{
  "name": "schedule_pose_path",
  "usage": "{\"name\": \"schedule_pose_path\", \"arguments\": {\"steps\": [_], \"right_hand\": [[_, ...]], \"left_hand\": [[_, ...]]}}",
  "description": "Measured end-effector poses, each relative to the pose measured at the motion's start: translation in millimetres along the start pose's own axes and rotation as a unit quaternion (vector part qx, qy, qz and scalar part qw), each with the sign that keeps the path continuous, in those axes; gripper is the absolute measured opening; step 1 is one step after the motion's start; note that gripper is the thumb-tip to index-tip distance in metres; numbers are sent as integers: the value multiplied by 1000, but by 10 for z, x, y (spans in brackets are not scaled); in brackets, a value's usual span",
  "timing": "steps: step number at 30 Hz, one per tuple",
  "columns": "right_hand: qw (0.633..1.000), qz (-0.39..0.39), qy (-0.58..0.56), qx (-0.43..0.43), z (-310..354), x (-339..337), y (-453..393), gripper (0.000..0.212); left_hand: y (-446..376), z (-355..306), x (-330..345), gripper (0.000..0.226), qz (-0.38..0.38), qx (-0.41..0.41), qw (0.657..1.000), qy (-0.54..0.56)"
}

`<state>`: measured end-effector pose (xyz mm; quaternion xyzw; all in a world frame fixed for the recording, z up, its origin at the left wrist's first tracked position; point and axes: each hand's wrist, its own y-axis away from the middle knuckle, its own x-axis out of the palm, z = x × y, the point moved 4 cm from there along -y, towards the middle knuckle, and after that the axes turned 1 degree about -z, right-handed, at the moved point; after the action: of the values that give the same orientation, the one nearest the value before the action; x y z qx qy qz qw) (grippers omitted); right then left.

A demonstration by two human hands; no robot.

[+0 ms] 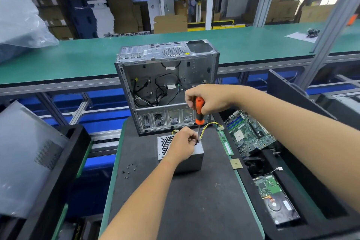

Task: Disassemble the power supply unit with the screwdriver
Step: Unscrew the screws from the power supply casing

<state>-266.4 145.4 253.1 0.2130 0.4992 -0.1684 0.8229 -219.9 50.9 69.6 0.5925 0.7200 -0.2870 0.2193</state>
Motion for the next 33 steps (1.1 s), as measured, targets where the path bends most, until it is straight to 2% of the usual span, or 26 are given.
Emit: {"name": "schedule_pose_path", "arguments": {"steps": [2, 4, 6, 10, 12, 13, 15, 17, 19, 22, 25, 27, 29, 30, 33], "right_hand": [[999, -21, 22, 28, -40, 1, 0, 13], [984, -48, 154, 76, -69, -26, -13, 35], [965, -56, 240, 88, -93, -24, -50, 41], [992, 0, 127, 12, -22, -4, -32, 9], [997, 30, 75, 6, 10, -10, 9, 23], [997, 24, 66, 12, 3, -11, 21, 22], [993, -10, 113, 30, -6, -6, 23, 14], [979, -18, 180, 92, -63, -26, 20, 35], [968, 15, 212, 130, -103, -43, 22, 41], [985, 28, 151, 72, -105, -32, 24, 21], [992, 20, 126, 4, 4, -21, 58, 31], [995, 3, 95, -5, 53, -9, 66, 30], [997, -18, 77, 14, 46, 1, 58, 14], [994, -16, 105, 31, 47, 7, 54, 7], [963, -2, 256, 80, 5, -3, 4, 27]], "left_hand": [[-4, 1, 7, 24, 2, -1, 1000, 0], [-5, 4, 1, 23, 0, -1, 1000, 2], [-2, 7, -2, 26, -2, -2, 1000, 6], [-8, -6, -3, 28, -1, -3, 1000, 3], [-9, -5, -5, 28, 1, 0, 1000, -1], [-10, -2, -2, 27, 1, 1, 1000, -1], [-8, 2, 1, 27, 0, 1, 1000, -1], [-6, 4, 0, 27, -3, 1, 1000, 1], [-1, 5, 2, 24, -4, 1, 1000, 1], [-8, 10, 14, 22, -2, 2, 1000, -3], [-13, 9, 12, 24, 0, 4, 1000, -5], [-10, 13, 15, 26, 1, 5, 1000, -7], [-8, 14, 19, 24, 0, 4, 1000, -11], [-8, 14, 21, 23, -1, 5, 1000, -12], [-6, 20, 20, 22, -2, 5, 1000, -18]]}}
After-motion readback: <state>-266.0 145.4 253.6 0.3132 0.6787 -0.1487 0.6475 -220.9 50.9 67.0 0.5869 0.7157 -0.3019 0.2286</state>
